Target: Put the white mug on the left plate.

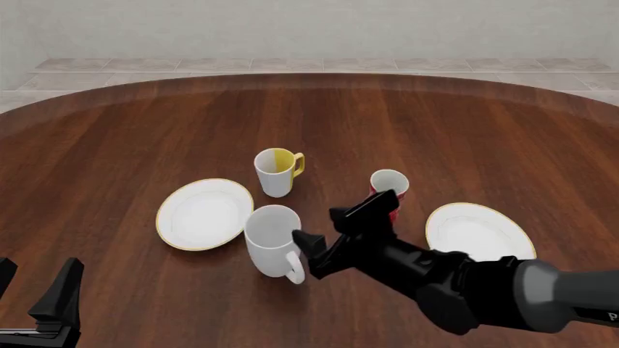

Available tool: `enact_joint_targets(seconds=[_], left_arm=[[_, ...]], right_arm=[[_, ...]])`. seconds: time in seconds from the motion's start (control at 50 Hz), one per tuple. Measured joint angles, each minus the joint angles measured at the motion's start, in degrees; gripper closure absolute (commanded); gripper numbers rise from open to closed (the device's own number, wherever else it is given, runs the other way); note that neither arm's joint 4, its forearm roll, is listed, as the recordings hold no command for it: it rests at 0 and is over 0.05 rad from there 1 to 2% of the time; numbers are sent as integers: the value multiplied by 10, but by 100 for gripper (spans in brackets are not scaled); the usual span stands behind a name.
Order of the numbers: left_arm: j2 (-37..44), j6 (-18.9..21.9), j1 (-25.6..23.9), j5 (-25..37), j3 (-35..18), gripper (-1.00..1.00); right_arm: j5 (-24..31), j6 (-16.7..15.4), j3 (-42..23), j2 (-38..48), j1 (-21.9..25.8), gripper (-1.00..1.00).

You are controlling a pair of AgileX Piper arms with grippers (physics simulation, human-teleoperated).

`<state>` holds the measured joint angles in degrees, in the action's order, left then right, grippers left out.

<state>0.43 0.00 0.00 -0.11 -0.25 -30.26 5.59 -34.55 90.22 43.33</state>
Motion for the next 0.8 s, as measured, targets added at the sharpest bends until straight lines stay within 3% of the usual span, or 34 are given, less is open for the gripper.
enact_joint_targets(seconds=[0.8], left_arm=[[0, 0, 0, 0, 0, -100]], right_arm=[[-40, 30, -11, 73, 36, -100]])
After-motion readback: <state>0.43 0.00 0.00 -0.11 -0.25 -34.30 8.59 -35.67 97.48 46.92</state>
